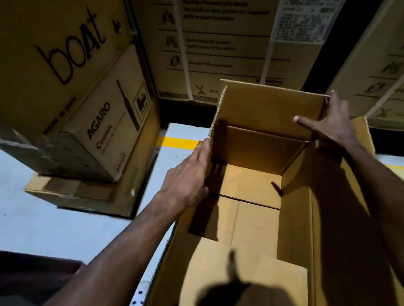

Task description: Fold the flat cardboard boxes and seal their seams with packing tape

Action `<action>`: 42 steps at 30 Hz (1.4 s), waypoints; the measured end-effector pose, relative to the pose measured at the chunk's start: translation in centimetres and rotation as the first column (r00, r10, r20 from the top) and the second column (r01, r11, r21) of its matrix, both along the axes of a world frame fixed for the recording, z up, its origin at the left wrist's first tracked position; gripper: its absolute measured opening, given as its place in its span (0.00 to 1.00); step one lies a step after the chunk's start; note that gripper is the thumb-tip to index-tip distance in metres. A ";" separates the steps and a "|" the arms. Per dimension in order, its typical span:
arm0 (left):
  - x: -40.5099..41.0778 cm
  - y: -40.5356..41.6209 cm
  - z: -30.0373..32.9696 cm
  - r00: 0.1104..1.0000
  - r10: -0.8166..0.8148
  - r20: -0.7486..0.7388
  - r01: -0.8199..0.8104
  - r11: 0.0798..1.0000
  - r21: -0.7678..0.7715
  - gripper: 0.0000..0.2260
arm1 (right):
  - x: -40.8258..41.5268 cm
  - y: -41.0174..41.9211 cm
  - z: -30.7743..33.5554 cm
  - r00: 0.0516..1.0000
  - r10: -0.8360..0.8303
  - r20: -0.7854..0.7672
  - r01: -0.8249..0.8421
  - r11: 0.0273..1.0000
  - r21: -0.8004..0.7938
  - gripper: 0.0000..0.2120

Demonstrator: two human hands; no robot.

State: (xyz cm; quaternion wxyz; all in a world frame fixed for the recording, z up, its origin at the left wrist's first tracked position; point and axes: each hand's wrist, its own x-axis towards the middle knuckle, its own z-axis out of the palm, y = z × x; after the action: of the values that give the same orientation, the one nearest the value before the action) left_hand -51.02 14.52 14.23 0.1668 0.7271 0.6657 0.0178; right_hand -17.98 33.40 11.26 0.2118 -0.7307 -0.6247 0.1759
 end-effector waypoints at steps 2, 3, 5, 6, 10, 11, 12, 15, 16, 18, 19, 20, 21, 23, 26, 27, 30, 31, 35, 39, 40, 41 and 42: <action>-0.4 0.3 -0.3 0.998 -0.003 -0.069 0.004 1.000 0.007 0.50 | 0.0 -0.3 0.1 0.995 -0.017 0.100 0.011 0.998 0.066 0.45; -0.6 0.4 -0.4 0.996 0.002 -0.093 -0.001 1.000 0.004 0.50 | 0.1 -0.5 0.2 0.987 -0.027 0.158 0.010 0.994 0.105 0.41; -0.9 0.5 -0.6 0.993 0.012 -0.120 -0.013 1.000 -0.004 0.50 | 0.3 -0.9 0.6 0.982 -0.063 0.177 0.031 0.983 0.180 0.37; -1.1 0.6 -0.6 0.991 0.015 -0.131 -0.016 1.000 -0.004 0.50 | 0.3 -1.1 1.0 0.987 -0.084 0.137 0.057 0.980 0.192 0.36; -2.0 0.7 -0.9 0.990 0.051 -0.133 -0.055 0.998 -0.029 0.49 | 0.7 -0.9 1.7 0.992 -0.079 0.099 0.063 0.986 0.156 0.26; -2.4 0.8 -1.0 0.988 0.076 -0.137 -0.081 0.996 -0.027 0.48 | 1.1 -0.7 1.8 0.992 -0.085 0.098 0.071 0.988 0.135 0.24; -2.8 0.9 -1.0 0.985 0.111 -0.130 -0.115 0.993 -0.022 0.46 | 1.3 -0.8 2.0 0.990 -0.113 0.084 0.103 0.988 0.115 0.22; -4.0 1.2 -0.7 0.976 0.200 -0.079 -0.203 0.979 -0.026 0.43 | 1.5 -2.4 1.8 0.988 -0.157 -0.015 0.158 0.981 0.115 0.18; -4.0 1.2 -0.6 0.979 0.199 -0.047 -0.201 0.979 -0.039 0.43 | 1.4 -3.5 1.6 0.988 -0.141 -0.056 0.147 0.981 0.126 0.16; -3.8 1.1 -0.4 0.986 0.168 0.011 -0.167 0.984 -0.061 0.44 | 0.9 -5.8 0.6 0.989 -0.081 -0.124 0.095 0.989 0.112 0.12; -3.5 1.0 -0.4 0.988 0.151 0.028 -0.149 0.986 -0.071 0.45 | 0.8 -6.8 -0.2 0.993 -0.035 -0.112 0.043 0.996 0.073 0.09; -3.2 0.9 -0.3 0.990 0.137 0.044 -0.133 0.988 -0.085 0.46 | 0.6 -7.8 -0.9 0.998 0.025 -0.054 -0.025 1.000 -0.003 0.08; -2.8 0.8 -0.2 0.990 0.124 0.064 -0.117 0.988 -0.101 0.46 | 0.7 -8.6 -1.8 0.992 0.113 0.061 -0.105 0.988 -0.113 0.10; -2.2 0.6 0.1 0.988 0.100 0.117 -0.084 0.987 -0.138 0.45 | 0.8 -10.0 -3.7 0.851 0.384 0.359 -0.239 0.891 -0.385 0.24; -1.5 0.5 0.5 0.980 0.054 0.190 -0.020 0.984 -0.177 0.44 | -0.6 -12.5 -6.9 0.643 0.528 0.555 -0.179 0.808 -0.562 0.36; -1.3 0.4 0.5 0.975 0.041 0.221 0.004 0.980 -0.197 0.42 | -1.3 -13.3 -7.9 0.645 0.520 0.559 -0.143 0.801 -0.581 0.38; -1.0 0.0 0.3 0.961 -0.020 0.276 0.108 0.945 -0.309 0.37 | -3.3 -14.9 -10.2 0.598 0.543 0.590 -0.068 0.767 -0.638 0.40; -0.9 -0.2 0.1 0.956 -0.049 0.288 0.154 0.923 -0.352 0.35 | -3.8 -14.9 -10.3 0.566 0.559 0.606 -0.063 0.762 -0.644 0.40; -0.8 -0.9 -0.3 0.954 -0.127 0.271 0.255 0.820 -0.512 0.31 | -3.9 -14.4 -6.0 0.591 0.439 0.677 -0.071 0.864 -0.499 0.35; -0.7 -1.2 -1.5 0.959 -0.222 0.174 0.282 0.762 -0.583 0.32 | -1.4 -16.4 0.5 0.827 0.021 0.563 0.152 0.954 -0.259 0.42; -0.3 -1.5 -1.7 0.958 -0.232 0.167 0.286 0.748 -0.600 0.34 | -0.6 -17.3 1.2 0.902 -0.076 0.425 0.194 0.951 -0.242 0.44; 0.1 -1.8 -2.0 0.957 -0.244 0.155 0.286 0.733 -0.617 0.35 | 0.2 -18.2 1.4 0.957 -0.138 0.256 0.201 0.950 -0.239 0.46; 0.5 -2.1 -2.4 0.956 -0.260 0.135 0.286 0.722 -0.630 0.37 | 0.5 -19.1 1.4 0.981 -0.169 0.099 0.188 0.954 -0.233 0.48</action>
State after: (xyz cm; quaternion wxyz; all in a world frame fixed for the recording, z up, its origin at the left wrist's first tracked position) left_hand -50.48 12.40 11.84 0.4189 0.7150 0.5137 -0.2225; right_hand -17.43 14.29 12.62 0.1118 -0.8109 -0.5377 0.2020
